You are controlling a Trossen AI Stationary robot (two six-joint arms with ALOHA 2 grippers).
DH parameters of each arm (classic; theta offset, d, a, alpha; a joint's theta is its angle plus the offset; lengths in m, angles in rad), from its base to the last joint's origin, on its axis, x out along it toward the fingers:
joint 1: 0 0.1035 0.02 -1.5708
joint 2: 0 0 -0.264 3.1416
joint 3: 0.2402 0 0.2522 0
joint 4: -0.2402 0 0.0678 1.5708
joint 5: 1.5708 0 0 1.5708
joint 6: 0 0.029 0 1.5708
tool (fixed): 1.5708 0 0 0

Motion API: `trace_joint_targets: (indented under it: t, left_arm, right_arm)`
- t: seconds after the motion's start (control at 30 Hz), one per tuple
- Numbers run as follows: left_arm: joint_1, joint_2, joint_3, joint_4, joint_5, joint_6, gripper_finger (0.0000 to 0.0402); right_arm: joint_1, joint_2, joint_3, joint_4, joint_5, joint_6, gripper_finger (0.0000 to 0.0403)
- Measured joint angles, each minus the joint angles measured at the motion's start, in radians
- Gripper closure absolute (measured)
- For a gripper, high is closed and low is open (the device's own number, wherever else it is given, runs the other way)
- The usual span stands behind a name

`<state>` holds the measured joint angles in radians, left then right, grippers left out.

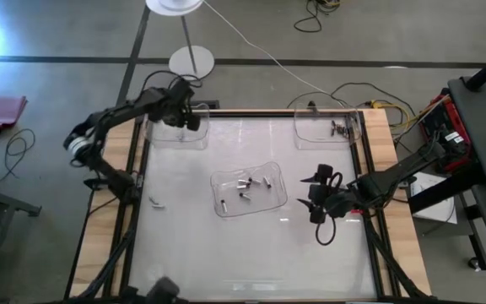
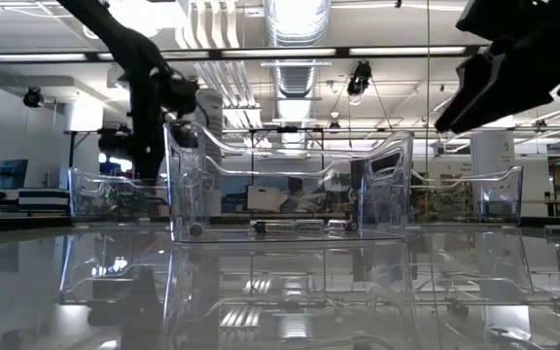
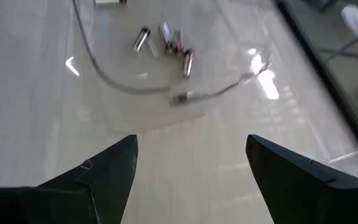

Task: Sort batteries
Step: Put the white battery into the top left transparent bin

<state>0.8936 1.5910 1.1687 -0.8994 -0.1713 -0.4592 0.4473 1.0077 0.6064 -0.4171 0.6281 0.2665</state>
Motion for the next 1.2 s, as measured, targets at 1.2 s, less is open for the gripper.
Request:
trace_joint_targets:
  t: [1.2]
  left_arm:
    - [0.042, 0.297, 0.163, -0.087, 0.152, 0.071, 0.0298]
  right_arm:
    - [0.0, -0.005, -0.057, -0.003, -0.028, 0.032, 0.0098]
